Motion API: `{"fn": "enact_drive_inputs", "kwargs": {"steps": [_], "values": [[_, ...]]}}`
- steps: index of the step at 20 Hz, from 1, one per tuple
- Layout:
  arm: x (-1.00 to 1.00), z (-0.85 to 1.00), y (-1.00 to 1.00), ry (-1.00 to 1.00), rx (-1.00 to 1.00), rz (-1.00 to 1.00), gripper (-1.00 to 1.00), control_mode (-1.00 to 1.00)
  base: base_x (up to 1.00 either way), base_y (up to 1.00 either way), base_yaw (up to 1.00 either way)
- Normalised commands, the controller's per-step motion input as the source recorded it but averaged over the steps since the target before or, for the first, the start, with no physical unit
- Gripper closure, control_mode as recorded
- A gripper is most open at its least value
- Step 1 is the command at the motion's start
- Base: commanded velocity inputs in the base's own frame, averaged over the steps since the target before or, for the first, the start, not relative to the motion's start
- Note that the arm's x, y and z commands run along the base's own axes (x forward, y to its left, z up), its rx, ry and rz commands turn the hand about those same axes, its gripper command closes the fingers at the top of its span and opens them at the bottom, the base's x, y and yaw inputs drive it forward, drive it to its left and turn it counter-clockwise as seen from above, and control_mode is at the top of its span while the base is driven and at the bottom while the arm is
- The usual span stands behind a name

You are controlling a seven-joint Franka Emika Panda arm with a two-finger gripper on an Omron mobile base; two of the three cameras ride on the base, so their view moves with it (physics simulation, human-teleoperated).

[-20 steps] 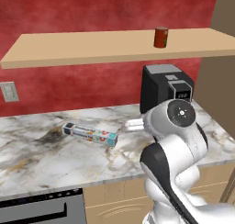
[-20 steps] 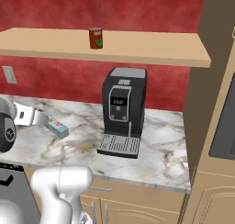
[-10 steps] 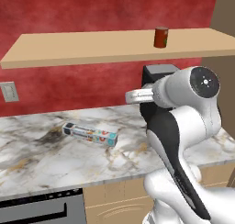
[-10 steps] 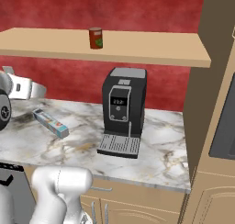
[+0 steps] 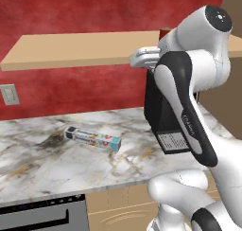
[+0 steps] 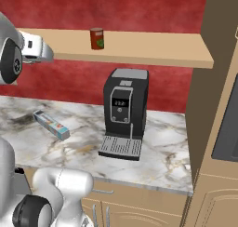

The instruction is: Restock the canned food cabinet by taking the new fresh canned food from the counter and placing it in the cabinet. Then, take the old canned food from the cabinet and place it on the counter.

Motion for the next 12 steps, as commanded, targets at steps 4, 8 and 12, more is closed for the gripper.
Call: {"fn": "enact_drive_inputs", "kwargs": {"steps": [4, 8, 12], "values": [[0.07, 0.04, 0.08, 0.00, -0.06, 0.02, 1.00, -1.00, 0.00, 0.00, 0.00], [0.49, -0.02, 0.18, 0.00, -0.07, 0.00, 1.00, -1.00, 0.00, 0.00, 0.00], [0.69, 0.00, 0.18, 0.03, -0.06, -0.02, 1.00, -1.00, 0.00, 0.00, 0.00]]}}
